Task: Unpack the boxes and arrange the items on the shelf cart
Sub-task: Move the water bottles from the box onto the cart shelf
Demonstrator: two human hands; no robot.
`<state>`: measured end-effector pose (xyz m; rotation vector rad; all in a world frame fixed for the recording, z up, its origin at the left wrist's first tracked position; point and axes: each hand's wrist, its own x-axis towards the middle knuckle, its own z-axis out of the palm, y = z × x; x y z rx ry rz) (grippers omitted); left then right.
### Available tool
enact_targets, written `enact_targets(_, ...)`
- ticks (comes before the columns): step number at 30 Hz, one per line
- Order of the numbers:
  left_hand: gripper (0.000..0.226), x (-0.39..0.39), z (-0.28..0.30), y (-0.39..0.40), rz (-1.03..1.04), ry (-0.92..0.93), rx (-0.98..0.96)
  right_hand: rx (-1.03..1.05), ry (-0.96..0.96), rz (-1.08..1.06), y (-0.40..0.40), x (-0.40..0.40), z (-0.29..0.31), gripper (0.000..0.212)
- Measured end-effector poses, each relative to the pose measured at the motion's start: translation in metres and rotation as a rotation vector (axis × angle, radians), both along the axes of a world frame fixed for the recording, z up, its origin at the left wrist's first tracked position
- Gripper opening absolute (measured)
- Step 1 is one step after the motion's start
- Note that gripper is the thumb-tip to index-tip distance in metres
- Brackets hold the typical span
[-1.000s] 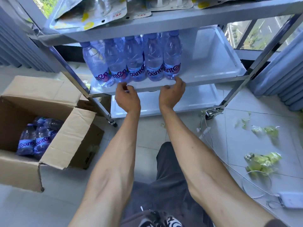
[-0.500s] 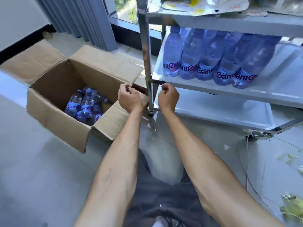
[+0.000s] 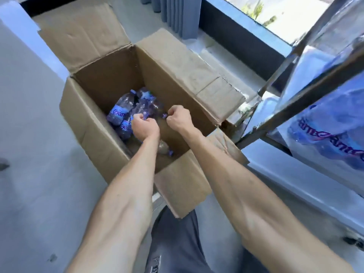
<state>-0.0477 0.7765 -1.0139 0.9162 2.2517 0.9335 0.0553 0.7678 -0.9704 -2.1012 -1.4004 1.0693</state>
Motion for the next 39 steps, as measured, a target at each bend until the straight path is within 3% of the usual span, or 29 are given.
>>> enact_targets(6, 0.040, -0.036, -0.055, 0.059, -0.073, 0.125, -0.229, -0.273, -0.122, 0.214, 0.043, -0.028, -0.093, 0.037)
enact_targets(10, 0.072, -0.038, -0.092, 0.101, -0.222, 0.210, -0.495, -0.443, -0.057, 0.131, 0.047, -0.041, -0.151, 0.037)
enact_targets(12, 0.073, -0.035, -0.110, 0.119, -0.261, 0.257, -0.618, -0.465, -0.027, 0.105, 0.049, -0.048, -0.172, 0.043)
enact_targets(17, 0.073, -0.043, -0.154, 0.127, -0.285, 0.428, -0.618, -0.479, 0.002, 0.117, 0.057, -0.062, -0.216, 0.056)
enact_targets(21, 0.070, -0.042, -0.170, 0.124, -0.302, 0.486, -0.624, -0.538, -0.194, 0.221, 0.052, -0.075, -0.239, 0.079)
enact_targets(25, 0.073, -0.044, -0.173, 0.121, -0.323, 0.449, -0.669, -0.548, -0.248, 0.265, 0.051, -0.066, -0.232, 0.066)
enact_targets(31, 0.063, -0.054, -0.150, 0.129, -0.267, 0.204, -0.668, -0.565, -0.232, 0.218, 0.049, -0.056, -0.175, 0.071)
enact_targets(36, 0.068, -0.054, -0.125, 0.069, -0.409, 0.350, -0.617, -0.470, -0.175, 0.037, 0.041, -0.049, -0.126, 0.080)
enact_targets(39, 0.068, -0.051, -0.103, 0.037, -0.393, 0.292, -0.585, -0.440, -0.100, -0.075, 0.029, -0.042, -0.093, 0.084)
